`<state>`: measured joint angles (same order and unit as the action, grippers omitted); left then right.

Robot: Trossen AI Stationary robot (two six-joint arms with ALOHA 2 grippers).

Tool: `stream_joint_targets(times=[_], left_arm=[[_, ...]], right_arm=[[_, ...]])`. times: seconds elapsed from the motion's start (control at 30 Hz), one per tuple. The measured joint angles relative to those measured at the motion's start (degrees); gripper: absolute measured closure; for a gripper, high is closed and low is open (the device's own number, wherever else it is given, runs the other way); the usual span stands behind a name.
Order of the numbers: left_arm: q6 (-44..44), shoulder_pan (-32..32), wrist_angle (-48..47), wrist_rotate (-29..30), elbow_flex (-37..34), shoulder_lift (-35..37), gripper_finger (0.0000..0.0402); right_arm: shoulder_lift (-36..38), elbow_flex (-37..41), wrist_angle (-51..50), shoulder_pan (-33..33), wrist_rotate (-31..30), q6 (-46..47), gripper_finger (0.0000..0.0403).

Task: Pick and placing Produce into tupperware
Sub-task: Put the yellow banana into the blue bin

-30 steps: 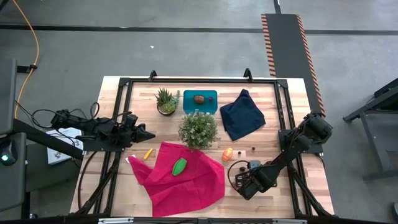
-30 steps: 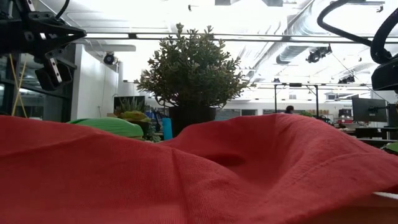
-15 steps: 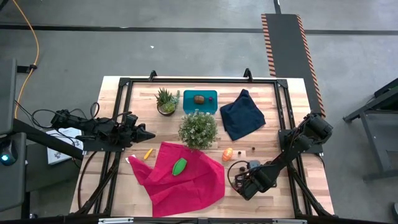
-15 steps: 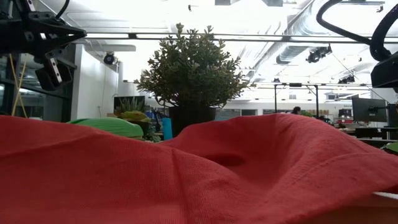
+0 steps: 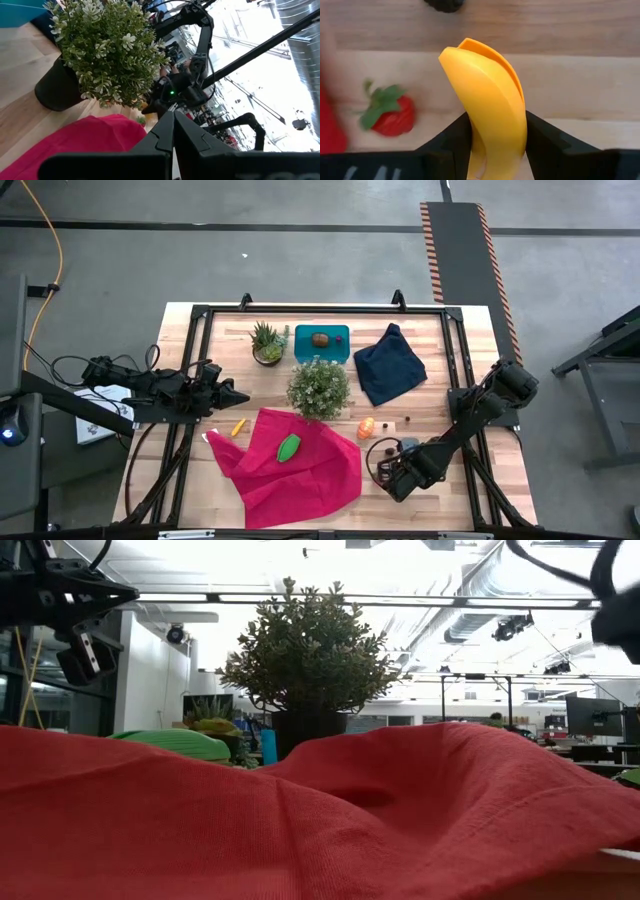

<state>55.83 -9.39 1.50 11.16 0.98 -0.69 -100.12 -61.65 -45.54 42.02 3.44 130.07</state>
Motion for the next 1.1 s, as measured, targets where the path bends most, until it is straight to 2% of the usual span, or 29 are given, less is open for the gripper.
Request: stream_joint_targets(times=[0.2,0.4,0.57,1.1], left_arm=[[-0.02,0.00,0.01,0.00,0.00,0.00,0.0401],[-0.30,0.00,0.00,0.02,-0.01,0.02,0.0401],[-0.48,0.00,0.00,0.02,0.00,0.00,0.0401],[-1.80,-0.01,0.02,0.55,0.01,0.00,0.0401]], right_arm=[[3.21,-3.43,-5.46,0.00,-1.98,-1.37,0.0265],[7.04,-6.28,-10.46,-0.42,-6.57,-3.15,0.0265],[9.92,-7.00,-12.55,-2.17,-7.13,-7.68,0.0265],[17.58,-7.03,-12.67,-15.54,-9.43,-29.55,0.0265]])
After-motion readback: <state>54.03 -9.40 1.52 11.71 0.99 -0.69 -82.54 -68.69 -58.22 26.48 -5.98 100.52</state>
